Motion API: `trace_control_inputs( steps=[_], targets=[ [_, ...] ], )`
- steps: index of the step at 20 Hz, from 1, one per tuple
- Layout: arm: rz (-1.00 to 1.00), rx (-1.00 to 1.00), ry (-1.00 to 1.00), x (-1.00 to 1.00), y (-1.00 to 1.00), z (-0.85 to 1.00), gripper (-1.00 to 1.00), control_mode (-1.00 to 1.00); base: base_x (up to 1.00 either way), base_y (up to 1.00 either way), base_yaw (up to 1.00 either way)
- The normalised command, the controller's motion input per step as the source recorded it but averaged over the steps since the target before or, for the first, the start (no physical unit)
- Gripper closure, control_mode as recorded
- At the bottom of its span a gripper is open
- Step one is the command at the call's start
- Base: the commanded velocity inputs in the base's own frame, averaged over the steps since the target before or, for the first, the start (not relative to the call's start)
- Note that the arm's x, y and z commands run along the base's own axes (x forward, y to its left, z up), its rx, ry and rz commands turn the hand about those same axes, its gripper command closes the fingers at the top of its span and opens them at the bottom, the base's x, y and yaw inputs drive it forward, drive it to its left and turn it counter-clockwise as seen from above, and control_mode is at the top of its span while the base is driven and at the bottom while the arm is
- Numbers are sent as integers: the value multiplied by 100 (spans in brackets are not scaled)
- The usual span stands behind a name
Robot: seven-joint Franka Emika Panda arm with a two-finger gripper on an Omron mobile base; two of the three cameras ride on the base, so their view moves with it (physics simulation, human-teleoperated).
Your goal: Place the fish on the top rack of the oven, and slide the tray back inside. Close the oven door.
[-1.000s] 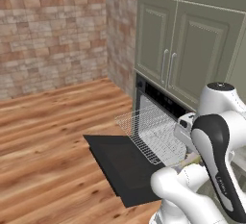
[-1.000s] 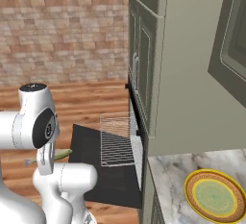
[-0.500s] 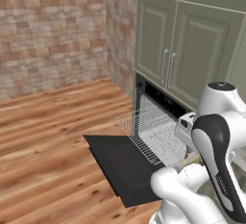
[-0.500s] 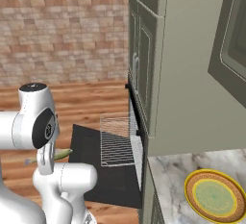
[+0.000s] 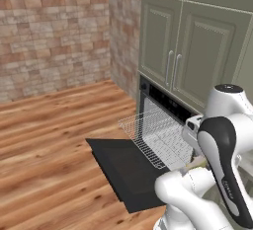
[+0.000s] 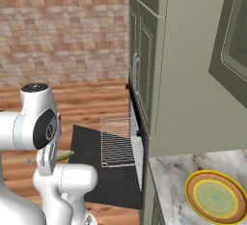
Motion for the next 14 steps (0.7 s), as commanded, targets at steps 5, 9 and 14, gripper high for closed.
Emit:
trace_control_inputs(
  steps=[5, 9, 14],
  targets=[
    [-14, -1, 0, 5, -1, -12, 100, -100, 0, 0, 0],
    [-17, 0, 0, 20, 0, -8, 100, -100, 0, 0, 0],
    [-16, 0, 0, 26, 0, -6, 100, -100, 0, 0, 0]
  ],
)
